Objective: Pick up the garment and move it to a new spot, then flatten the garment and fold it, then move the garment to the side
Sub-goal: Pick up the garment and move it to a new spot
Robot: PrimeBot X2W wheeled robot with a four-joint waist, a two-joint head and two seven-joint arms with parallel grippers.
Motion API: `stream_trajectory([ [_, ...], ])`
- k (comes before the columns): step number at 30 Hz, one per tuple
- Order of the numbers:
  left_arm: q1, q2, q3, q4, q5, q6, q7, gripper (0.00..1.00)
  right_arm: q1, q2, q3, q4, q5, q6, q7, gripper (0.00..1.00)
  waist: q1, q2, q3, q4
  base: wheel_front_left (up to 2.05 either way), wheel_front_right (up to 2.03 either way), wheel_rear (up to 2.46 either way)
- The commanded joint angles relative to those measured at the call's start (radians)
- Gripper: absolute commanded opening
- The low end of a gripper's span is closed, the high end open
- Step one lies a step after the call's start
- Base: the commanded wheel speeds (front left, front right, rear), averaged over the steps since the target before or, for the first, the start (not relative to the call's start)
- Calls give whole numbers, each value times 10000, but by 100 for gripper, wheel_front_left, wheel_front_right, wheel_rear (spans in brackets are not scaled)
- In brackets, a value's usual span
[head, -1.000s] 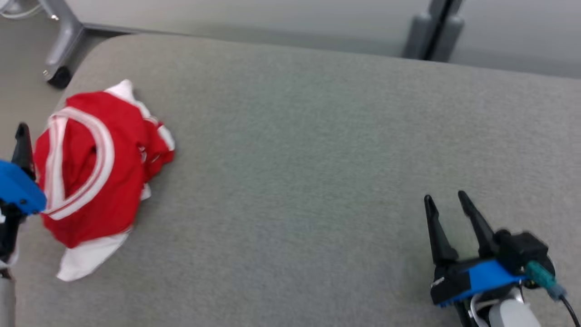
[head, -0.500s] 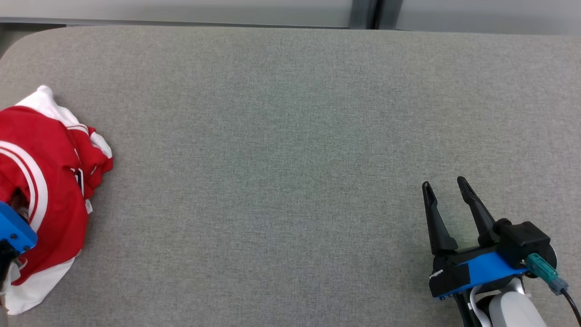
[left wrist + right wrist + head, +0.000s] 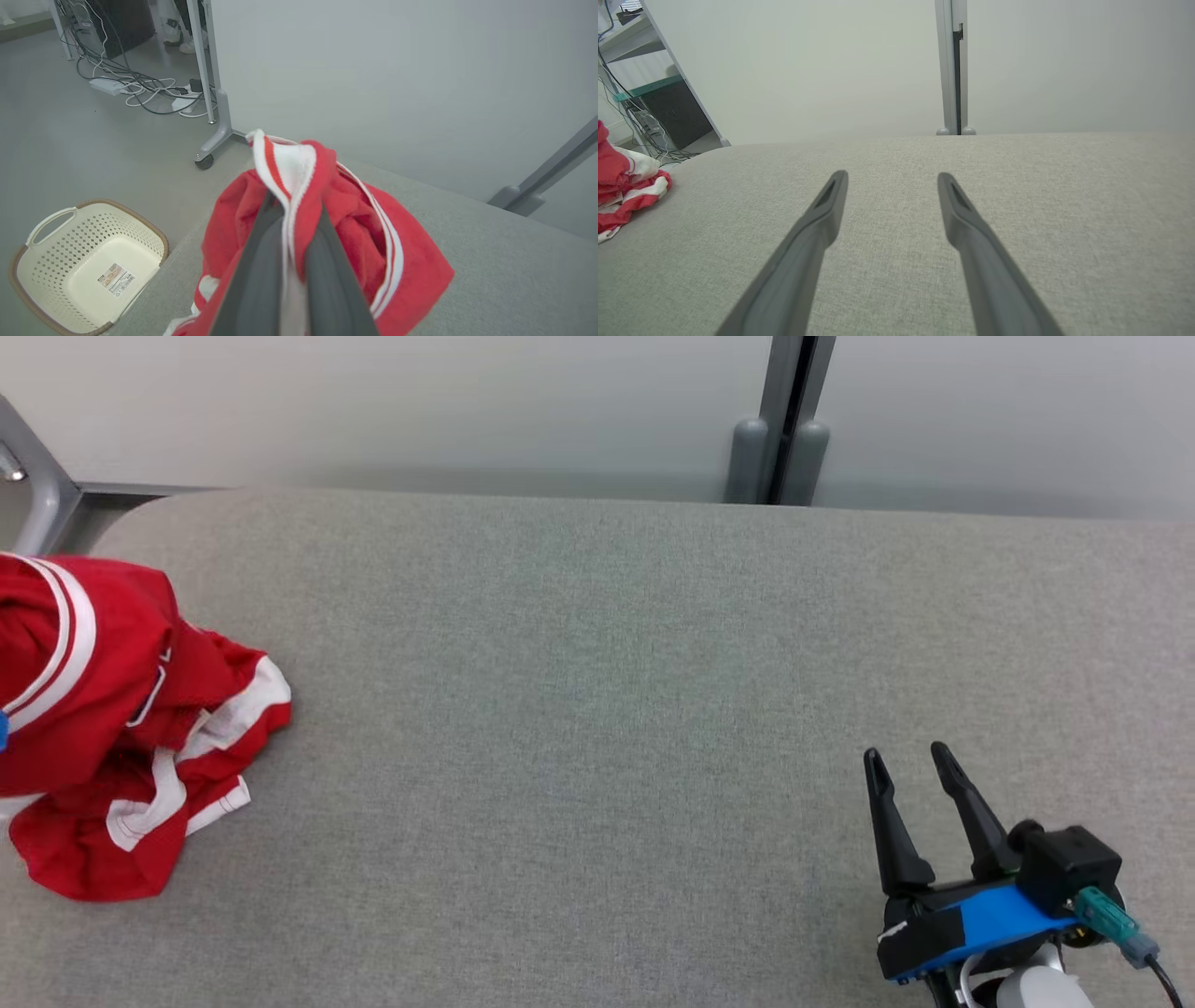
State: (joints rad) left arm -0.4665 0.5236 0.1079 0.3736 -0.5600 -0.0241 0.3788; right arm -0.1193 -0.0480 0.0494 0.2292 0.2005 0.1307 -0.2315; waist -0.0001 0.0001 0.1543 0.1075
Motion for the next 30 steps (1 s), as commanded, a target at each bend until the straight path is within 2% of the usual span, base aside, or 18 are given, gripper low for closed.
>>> stream_trajectory([
  [1, -363, 97, -89, -347, 54, -93, 78, 0, 93, -44, 18, 75, 75, 1, -80, 100, 1, -1, -352, -193, 0, 0, 0],
  [8, -1393, 24, -729, -2150, 57, -347, 511, 0, 414, -46, -18, 417, 372, 1, -231, 100, 1, -1, -1265, -584, 0, 0, 0],
  [12, -1979, -354, -1292, -3096, -158, -568, 769, 0, 505, -42, -41, 470, 441, 1, -279, 100, 1, -1, -1472, -922, 0, 0, 0],
  [18, -2557, -1259, -2210, -4051, -720, -772, 915, 0, 343, -44, 129, 447, 506, 1, -294, 100, 1, -1, -1539, -1626, 0, 0, 0],
  [21, -2639, -1677, -2643, -4270, -1015, -842, 970, 0, 244, -44, 254, 433, 522, 1, -302, 100, 1, -1, -1483, -2061, 0, 0, 0],
  [30, -2129, -2228, -4064, -3699, -1079, -990, 967, 0, -60, -39, 711, 422, 635, 1, -315, 100, 1, -1, -955, -3338, 0, 0, 0],
])
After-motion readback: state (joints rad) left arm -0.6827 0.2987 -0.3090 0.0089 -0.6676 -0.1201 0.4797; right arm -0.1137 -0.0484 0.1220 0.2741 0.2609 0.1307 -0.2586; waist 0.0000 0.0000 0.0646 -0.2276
